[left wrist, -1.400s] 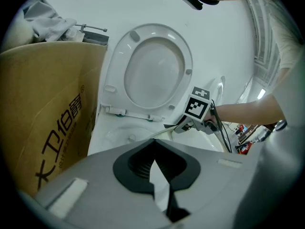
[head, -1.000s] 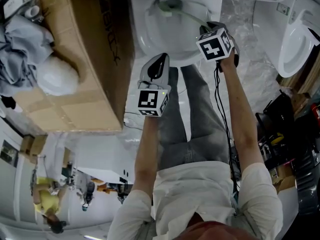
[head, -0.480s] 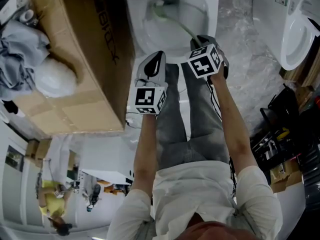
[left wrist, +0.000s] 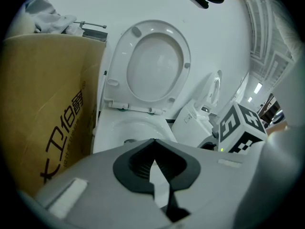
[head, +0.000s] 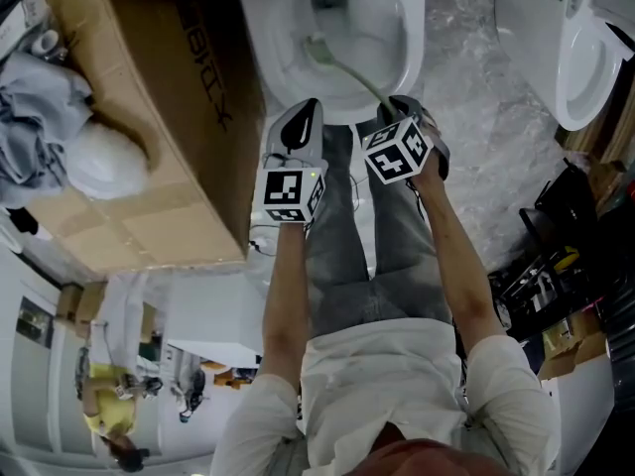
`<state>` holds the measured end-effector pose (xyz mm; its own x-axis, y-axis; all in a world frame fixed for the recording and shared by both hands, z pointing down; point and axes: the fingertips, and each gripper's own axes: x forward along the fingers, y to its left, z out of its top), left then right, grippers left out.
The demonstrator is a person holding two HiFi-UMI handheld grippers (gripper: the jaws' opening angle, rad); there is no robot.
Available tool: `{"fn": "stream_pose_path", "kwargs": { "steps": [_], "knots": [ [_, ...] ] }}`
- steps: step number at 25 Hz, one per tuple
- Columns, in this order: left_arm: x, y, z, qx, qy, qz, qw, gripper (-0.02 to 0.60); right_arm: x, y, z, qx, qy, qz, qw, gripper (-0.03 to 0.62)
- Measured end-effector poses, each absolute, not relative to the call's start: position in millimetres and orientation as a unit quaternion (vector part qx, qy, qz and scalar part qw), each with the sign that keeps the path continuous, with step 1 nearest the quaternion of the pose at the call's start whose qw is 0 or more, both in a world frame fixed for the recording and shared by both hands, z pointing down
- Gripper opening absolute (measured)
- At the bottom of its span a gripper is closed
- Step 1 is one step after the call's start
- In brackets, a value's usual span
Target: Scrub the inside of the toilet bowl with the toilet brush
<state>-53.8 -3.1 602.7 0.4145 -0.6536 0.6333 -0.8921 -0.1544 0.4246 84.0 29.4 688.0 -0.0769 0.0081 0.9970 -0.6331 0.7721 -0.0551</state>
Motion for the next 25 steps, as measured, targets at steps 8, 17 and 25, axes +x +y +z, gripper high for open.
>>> {"fn": "stream_pose_path", "kwargs": {
  "steps": [8, 17, 25],
  "knots": [
    [-51.8, -7.9, 609.2, 0.747, -0.515, 0.158, 0.390, 0.018, 110.0, 41.4, 701.7, 0.232, -0.660, 0.234, 0.675, 0.081],
    [-49.7, -18.2, 617.0, 0.749, -0.510, 0.165, 0.389, 0.018, 114.5, 19.0, 724.6, 0.234, -0.648, 0.216, 0.692, 0.080],
    [-51.9, -28.7, 621.3, 0.747, -0.514, 0.163, 0.390, 0.018, 108.5, 3.6, 742.2, 0.223, -0.642, 0.192, 0.708, 0.078]
  ]
}}
